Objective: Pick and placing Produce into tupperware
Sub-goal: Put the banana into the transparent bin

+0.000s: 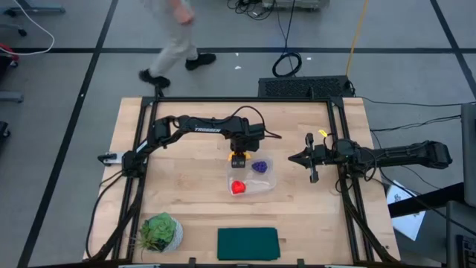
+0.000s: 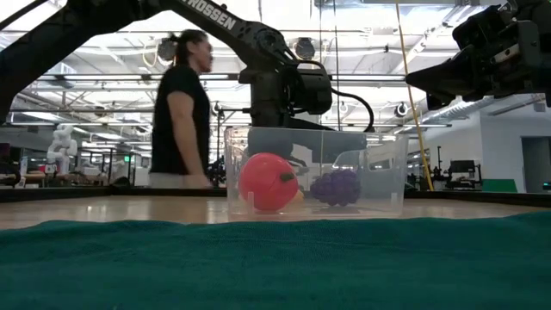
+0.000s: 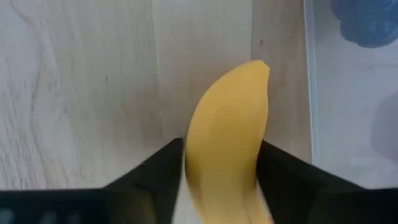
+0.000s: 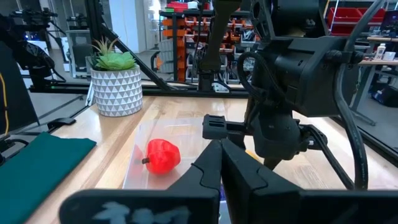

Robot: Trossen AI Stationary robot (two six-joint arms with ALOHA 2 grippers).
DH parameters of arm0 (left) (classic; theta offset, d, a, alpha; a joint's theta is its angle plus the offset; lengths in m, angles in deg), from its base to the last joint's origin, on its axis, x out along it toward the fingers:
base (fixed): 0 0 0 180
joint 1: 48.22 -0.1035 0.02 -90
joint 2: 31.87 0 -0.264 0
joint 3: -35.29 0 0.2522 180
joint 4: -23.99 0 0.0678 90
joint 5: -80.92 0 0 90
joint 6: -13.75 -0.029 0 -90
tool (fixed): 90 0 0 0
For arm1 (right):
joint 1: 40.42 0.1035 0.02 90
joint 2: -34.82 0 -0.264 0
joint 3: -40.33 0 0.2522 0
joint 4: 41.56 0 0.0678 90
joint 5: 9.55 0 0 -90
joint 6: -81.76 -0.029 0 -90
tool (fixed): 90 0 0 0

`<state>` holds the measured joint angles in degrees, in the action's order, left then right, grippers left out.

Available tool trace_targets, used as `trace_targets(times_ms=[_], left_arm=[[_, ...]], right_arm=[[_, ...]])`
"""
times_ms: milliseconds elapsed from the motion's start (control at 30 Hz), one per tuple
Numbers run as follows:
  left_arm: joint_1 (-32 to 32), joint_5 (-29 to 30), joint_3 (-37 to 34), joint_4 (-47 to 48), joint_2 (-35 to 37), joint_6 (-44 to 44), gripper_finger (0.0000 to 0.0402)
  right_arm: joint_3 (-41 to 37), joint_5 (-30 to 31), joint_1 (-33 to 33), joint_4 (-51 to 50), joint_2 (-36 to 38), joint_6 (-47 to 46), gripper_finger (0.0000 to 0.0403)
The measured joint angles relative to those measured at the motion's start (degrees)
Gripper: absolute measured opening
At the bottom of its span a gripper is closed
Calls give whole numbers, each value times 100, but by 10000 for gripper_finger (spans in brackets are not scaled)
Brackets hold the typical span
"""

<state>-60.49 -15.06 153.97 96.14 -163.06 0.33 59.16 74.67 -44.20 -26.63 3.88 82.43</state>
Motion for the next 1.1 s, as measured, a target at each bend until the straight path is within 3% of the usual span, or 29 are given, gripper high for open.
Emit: trace_targets(times_ms=[167,367,533,633,933,1100], left_arm=[[-2,-2,4,2,7,10,114],[-7,0,77,83,7,48,115],[-5,151,330,357,4,33,164],[-7,157,520,515,4,-4,173],[-7,352,1218,1024,4,-67,130],[-7,352,1538,1265,4,-71,138]], right_arm=[[2,0,0,2,0,0,0],[1,0,-1,4,1,0,0],[1,0,-1,22,1,1,0],[0,0,-1,22,1,1,0],[0,0,-2,21,0,0,0],[2,0,0,20,0,0,0]])
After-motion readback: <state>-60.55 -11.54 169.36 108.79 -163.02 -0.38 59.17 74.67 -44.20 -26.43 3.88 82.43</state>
